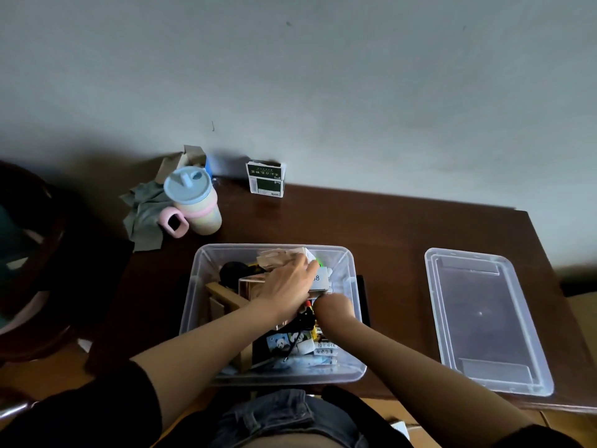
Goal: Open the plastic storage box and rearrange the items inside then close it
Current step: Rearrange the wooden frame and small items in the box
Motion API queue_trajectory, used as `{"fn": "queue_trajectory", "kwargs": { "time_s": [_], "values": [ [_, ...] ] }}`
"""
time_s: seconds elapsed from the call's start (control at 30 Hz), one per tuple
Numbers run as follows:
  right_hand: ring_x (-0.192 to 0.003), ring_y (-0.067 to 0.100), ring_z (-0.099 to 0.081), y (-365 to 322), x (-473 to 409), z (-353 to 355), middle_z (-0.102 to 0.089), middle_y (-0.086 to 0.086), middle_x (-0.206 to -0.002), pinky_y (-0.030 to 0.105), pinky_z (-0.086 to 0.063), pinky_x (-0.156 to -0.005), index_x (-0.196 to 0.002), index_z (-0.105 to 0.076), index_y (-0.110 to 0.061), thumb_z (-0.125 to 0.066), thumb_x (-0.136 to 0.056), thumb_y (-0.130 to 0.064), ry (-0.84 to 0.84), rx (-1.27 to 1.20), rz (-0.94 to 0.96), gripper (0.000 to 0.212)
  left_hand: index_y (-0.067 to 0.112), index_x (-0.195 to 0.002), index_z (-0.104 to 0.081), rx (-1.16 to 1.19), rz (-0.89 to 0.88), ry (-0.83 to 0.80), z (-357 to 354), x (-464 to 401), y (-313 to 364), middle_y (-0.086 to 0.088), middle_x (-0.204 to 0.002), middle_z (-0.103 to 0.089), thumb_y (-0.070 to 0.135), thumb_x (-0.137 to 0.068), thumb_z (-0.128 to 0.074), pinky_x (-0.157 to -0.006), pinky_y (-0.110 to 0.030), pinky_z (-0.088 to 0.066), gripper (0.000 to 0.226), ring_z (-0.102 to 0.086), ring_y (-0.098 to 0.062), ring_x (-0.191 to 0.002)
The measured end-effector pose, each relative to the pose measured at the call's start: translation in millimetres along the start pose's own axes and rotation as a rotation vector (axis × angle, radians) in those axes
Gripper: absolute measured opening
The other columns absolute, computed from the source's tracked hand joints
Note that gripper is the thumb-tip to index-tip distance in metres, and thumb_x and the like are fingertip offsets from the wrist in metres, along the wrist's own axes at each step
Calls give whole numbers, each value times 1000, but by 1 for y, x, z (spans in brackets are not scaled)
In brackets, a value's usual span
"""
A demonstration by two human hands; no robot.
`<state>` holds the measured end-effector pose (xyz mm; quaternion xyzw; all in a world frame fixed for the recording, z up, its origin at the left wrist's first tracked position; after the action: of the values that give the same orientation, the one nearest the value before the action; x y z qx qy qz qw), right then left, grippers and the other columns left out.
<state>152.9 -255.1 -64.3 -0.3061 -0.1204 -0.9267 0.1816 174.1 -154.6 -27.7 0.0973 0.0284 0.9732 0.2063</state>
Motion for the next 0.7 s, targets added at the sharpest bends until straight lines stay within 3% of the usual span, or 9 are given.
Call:
{"fn": "queue_trajectory", "kwargs": {
  "time_s": [0.2,0.37,0.57,0.7],
  "values": [
    [-104,23,-62,-2,-1,-5,-65,6,-112,25,-43,-71,-109,-62,-8,-51,-89,0,7,-31,-19,25,13,-125,-43,91,-7,-72,5,-5,-8,-6,-119,-57,20,-86,-58,-76,-38,-48,42,-60,-27,-103],
    [-115,27,-50,-1,1,-8,-54,13,-123,32,-45,-79,-117,-59,-6,-50,-91,-7,86,-134,4,28,18,-128,-47,76,-9,54,9,5,-16,-3,-120,-57,27,-85,-56,-84,-35,-46,45,-56,-24,-107],
    [-113,28,-47,-2,5,-7,-51,13,-126,33,-40,-70,-121,-54,-3,-52,-89,-12,40,-151,118,33,18,-127,-48,117,71,39,16,8,-16,-4,-119,-56,34,-85,-60,-81,-34,-43,46,-56,-27,-107],
    [-103,28,-58,-5,1,-4,-59,10,-116,32,-42,-66,-121,-52,-5,-52,-90,-21,-25,-168,152,35,17,-128,-44,54,126,-8,18,5,-14,-5,-118,-55,23,-86,-59,-80,-34,-42,44,-55,-27,-107]
  ]
}}
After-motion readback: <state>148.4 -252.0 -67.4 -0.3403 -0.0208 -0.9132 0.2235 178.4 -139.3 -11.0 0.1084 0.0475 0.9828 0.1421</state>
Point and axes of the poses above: each hand's wrist, its own x-axis away from the middle knuckle, its own z-axis out of the back of the hand, y = z × x, the point moved 3 cm from there along -x, towards the middle knuckle
